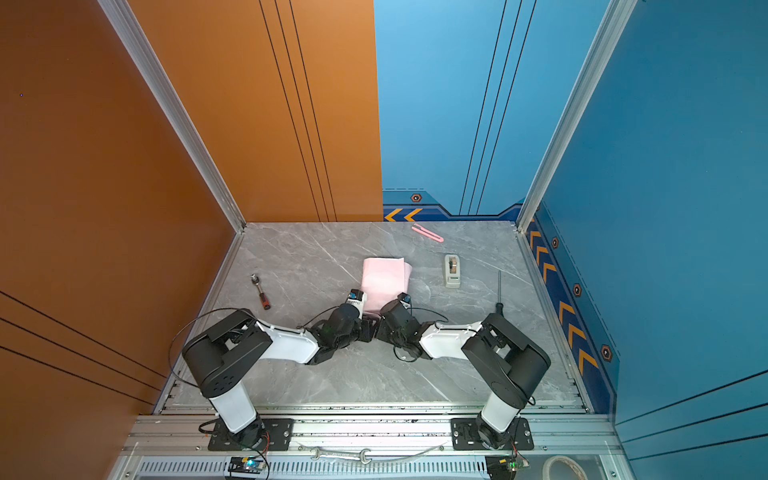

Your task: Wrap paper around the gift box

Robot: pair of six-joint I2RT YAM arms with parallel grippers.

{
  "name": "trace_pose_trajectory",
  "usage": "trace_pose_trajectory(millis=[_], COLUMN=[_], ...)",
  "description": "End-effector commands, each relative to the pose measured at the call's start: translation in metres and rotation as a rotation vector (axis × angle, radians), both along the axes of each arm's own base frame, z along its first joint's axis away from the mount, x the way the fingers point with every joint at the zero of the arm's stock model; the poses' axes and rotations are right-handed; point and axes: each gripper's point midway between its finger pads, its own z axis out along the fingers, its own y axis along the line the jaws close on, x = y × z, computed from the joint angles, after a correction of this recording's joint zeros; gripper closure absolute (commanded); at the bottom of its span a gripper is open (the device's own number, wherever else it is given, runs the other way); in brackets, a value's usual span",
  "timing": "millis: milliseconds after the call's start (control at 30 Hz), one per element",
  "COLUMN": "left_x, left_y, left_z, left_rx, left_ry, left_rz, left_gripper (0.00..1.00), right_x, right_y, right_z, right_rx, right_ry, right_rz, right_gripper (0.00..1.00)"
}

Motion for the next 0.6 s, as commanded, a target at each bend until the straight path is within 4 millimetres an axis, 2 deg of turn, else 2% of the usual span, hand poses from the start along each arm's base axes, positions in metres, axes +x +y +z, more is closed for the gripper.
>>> trace_pose_trajectory(millis=[0, 167, 300, 400, 567], left_x=[-0.003, -0.02, -0.031, -0.041, -0.042], left_y=[0.005, 0.021, 0.037, 0.033, 0.028], left_z=[0.019, 0.023, 0.02, 0.02, 0.03], left_rx=[-0.052, -0.077, -0.188, -0.246, -0.203], left_ry=[-0.019, -0.009, 0.116, 0.186, 0.223], left_rz=[-0.006, -0.029, 0.049, 0.054, 0.032], left_gripper=[0.59, 0.59, 0.58, 0.59, 0.57], right_x=[-0.004, -0.001, 0.0, 0.001, 0.002], right_y=[-0.015, -0.016, -0.015, -0.015, -0.014], right_z=[-0.02, -0.017, -0.015, -0.014, -0.011], right_rx=[-0.057, -0.05, -0.045, -0.043, -0.036], right_ry=[0.061, 0.055, 0.052, 0.05, 0.044], right_rz=[-0.04, -0.038, -0.029, -0.03, -0.024], right_gripper=[0.91, 0.9, 0.91, 0.9, 0.9])
